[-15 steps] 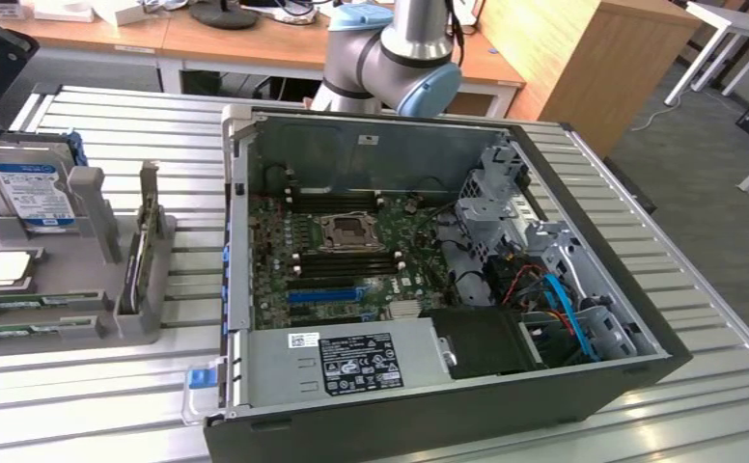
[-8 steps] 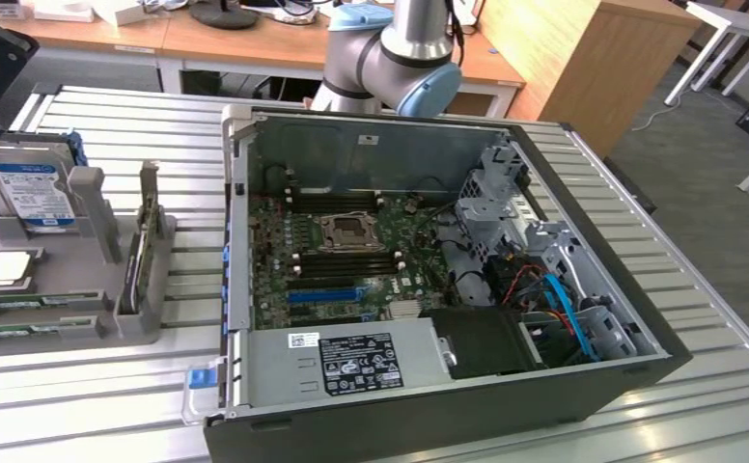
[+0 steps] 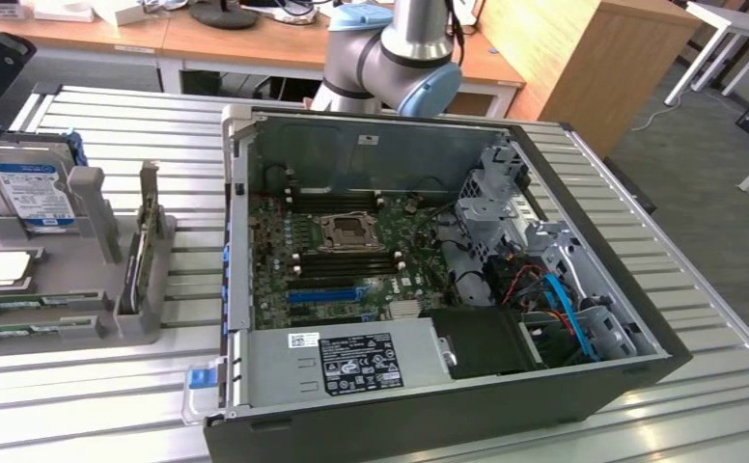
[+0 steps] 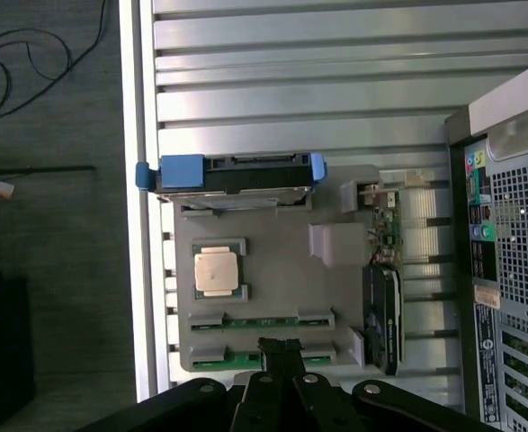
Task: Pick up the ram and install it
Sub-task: 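Reach for the ram, then pick up the ram and move it above insertion slot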
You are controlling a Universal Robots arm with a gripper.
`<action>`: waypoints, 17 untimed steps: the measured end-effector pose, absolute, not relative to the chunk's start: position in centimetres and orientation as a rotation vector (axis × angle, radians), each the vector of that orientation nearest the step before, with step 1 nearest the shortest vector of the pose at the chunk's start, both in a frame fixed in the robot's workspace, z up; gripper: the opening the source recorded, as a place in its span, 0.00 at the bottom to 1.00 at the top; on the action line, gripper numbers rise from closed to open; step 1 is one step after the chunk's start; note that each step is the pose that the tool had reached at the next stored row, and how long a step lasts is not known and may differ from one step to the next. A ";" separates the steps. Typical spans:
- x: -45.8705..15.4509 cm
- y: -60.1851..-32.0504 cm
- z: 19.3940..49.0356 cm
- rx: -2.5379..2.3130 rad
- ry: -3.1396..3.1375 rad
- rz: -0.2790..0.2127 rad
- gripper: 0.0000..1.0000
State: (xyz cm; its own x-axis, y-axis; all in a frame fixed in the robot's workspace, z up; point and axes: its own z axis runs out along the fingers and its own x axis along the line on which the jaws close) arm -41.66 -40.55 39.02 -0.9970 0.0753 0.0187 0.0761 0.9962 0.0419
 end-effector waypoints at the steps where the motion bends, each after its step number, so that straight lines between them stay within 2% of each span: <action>1: -41.7 -40.7 39.0 -0.118 -3.122 -0.067 0.11; 17: -41.7 -41.1 39.0 -0.118 -3.122 -0.067 0.11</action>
State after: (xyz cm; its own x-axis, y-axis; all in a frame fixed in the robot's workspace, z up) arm -41.65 -41.10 39.02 -0.9970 0.0753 0.0187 0.0760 0.9962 0.0419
